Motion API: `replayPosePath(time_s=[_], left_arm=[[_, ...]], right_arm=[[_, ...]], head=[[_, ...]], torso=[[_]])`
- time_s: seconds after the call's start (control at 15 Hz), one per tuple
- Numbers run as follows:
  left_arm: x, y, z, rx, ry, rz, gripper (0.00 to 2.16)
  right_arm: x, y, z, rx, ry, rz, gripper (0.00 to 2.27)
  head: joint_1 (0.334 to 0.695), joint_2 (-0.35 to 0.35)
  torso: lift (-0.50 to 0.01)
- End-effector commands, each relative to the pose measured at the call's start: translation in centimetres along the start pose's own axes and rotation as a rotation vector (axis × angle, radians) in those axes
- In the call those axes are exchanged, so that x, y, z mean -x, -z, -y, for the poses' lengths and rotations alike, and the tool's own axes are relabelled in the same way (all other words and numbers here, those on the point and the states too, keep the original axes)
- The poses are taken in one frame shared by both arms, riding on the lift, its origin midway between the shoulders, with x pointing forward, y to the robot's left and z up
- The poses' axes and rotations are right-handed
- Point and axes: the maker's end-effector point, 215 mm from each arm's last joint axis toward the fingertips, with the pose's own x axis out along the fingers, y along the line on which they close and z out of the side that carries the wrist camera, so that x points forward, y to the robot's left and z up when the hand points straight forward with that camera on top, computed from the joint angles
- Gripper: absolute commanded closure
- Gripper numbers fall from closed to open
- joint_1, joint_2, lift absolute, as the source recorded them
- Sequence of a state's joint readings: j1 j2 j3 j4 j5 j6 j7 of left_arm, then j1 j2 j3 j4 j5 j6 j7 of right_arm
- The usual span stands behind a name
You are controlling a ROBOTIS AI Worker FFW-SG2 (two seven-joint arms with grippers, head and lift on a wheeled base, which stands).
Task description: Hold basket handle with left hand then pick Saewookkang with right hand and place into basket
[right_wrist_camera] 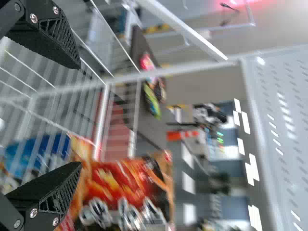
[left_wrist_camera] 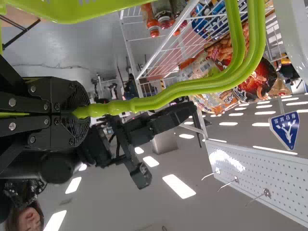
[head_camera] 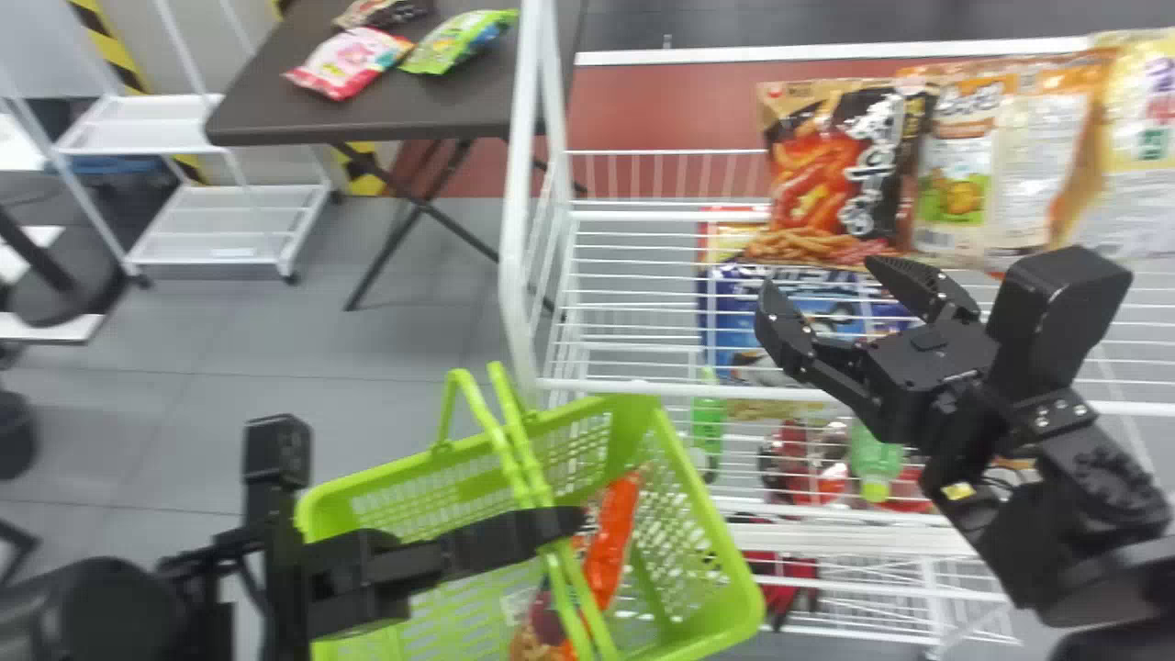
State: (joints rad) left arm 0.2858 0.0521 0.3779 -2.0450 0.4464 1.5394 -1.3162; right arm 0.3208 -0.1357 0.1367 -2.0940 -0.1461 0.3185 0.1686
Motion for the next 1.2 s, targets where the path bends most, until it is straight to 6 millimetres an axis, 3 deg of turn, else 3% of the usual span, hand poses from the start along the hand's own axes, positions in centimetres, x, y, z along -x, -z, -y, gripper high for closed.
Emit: replayPosePath(time_s=[0.0, 0.33, 0.53, 1.13], left_arm=[[-0.1, 0.5, 0.0, 0.031, 0.001, -0.01, 2.16], [-0.1, 0.5, -0.1, 0.034, -0.001, -0.01, 2.16], [-0.2, 0.7, -0.1, 0.036, 0.001, -0.013, 2.16], [-0.1, 0.9, 0.0, 0.037, 0.003, -0.013, 2.16]], right_arm=[[1.5, 1.3, 2.8, 0.024, 0.058, 0.045, 0.09], [5.1, 5.6, 3.5, 0.019, 0.103, 0.068, 0.09], [6.3, 6.6, 4.1, 0.002, 0.133, 0.073, 0.09], [6.6, 6.6, 4.1, -0.006, 0.145, 0.078, 0.09]], head=[[0.695, 0.002], [0.695, -0.064], [0.695, -0.079], [0.695, -0.101]], torso=[[-0.013], [-0.013], [-0.013], [-0.013]])
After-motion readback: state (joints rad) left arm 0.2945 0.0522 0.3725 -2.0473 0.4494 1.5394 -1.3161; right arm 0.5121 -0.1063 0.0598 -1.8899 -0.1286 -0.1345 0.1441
